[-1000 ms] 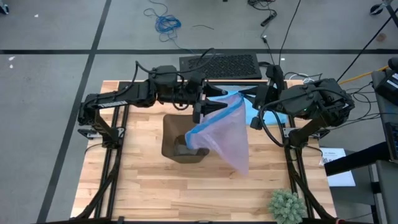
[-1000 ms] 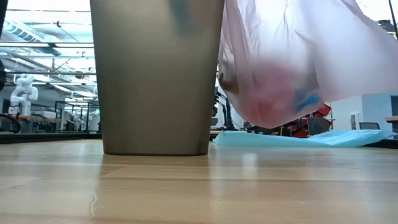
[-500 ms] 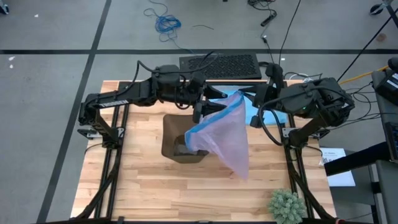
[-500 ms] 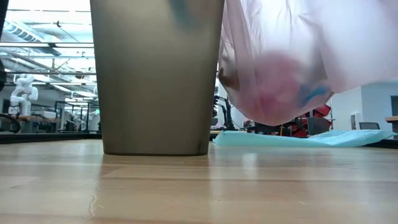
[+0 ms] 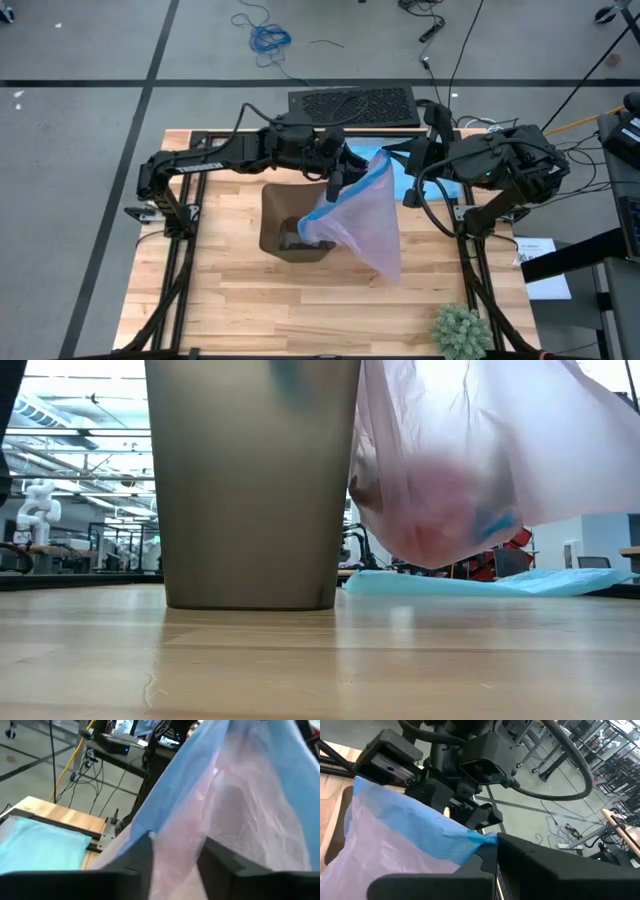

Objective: Place trash/remove bag and relplace
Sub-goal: Close the trash bag

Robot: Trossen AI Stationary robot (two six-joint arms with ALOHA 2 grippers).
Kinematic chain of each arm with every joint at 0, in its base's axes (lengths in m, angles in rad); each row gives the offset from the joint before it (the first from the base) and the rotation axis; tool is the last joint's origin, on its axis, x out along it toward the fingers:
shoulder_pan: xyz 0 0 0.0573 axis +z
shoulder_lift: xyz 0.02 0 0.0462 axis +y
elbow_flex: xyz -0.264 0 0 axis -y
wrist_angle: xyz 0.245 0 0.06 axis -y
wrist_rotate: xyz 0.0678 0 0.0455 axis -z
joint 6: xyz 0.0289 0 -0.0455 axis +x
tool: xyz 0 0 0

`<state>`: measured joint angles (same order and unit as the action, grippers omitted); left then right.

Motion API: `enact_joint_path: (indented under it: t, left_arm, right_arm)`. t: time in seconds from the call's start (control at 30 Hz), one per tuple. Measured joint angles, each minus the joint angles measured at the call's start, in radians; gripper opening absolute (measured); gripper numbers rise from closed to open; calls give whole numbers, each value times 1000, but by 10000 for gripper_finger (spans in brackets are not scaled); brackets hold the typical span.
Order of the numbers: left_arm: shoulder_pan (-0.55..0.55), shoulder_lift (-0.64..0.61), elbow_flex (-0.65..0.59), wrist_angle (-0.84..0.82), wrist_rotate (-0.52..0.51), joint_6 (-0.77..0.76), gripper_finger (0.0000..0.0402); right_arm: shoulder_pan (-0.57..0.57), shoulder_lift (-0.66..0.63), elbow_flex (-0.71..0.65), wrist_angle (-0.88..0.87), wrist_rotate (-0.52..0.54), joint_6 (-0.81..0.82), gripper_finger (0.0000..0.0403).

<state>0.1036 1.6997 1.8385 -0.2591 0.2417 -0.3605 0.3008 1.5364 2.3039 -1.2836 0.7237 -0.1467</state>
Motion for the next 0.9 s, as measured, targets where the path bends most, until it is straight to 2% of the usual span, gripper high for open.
enact_joint_path:
  t: [0.1,0.17,0.47,0.63,0.73,0.9]
  left_arm:
    - [4,-1,0,19,0,4,45]
    - [13,-7,0,21,0,7,13]
    - [53,-44,0,16,-11,37,1]
    - [65,-50,0,14,-13,71,1]
    - [66,-54,0,8,-13,79,1]
    - [67,-57,0,7,-13,85,1]
  right_arm:
    - [0,0,0,1,0,0,0]
    - [0,0,0,1,0,0,0]
    - [0,0,1,23,11,-16,12]
    - [0,-1,1,39,18,-60,53]
    - [0,-5,0,41,69,-55,80]
    - [2,-32,0,77,115,24,112]
